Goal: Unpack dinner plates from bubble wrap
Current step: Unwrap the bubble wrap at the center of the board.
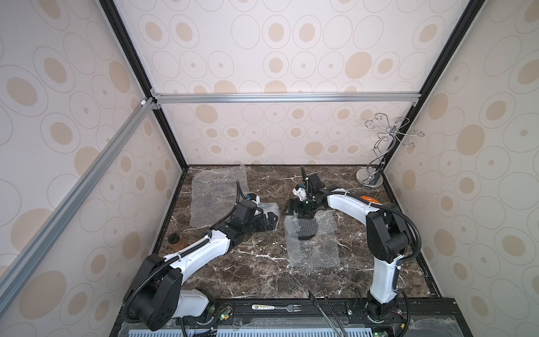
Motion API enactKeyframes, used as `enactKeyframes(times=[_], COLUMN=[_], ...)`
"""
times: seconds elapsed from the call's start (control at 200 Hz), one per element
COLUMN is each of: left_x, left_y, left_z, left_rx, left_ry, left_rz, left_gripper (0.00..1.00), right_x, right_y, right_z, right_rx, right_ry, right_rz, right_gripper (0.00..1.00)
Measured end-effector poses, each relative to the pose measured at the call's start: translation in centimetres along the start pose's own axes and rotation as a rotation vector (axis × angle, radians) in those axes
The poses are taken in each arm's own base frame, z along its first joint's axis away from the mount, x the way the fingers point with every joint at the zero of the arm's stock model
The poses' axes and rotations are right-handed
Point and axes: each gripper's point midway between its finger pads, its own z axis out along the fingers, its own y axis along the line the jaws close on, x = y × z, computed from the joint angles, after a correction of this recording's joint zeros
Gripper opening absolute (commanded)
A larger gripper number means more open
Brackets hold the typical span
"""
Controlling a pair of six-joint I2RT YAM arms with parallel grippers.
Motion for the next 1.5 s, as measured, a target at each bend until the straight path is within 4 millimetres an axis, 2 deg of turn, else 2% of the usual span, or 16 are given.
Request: enactKeyframes(times=[0.23,0.415,0.73,1.321,1.501], left_x=[-0.4,-1.0,-1.2,-1.6,-2.6], left_y=[0.5,0.8,1.3,2.5,2.3], left_z=[-0.1,-0.4,-0.4,-0.5,-0.7], left_rx=[-0.016,-0.026,-0.039,-0.080,-0.085], left_ry=[-0.013,-0.033,-0.038,-0.049,-0.068], left_rz=[-0.007,-0.014,-0.033,-0.109,-0.118], left_gripper=[1.00,1.00,1.00,1.00,1.00], right_x=[-0.1,0.2,0.9,0.5,0.6], right_y=[2.5,4.1,3.9,4.7,4.8], right_z=[0.3,1.8,4.6,5.9,6.1], right_rx=[-0.028,-0.044,-0.039,-0.060,-0.067], right_ry=[-0.009,0.006,0.046,0.026,0.019], right_rz=[-0.043,-0.067,-0.060,-0.065,-0.069], right_gripper=[0.87,0.87,0.87,0.87,0.87])
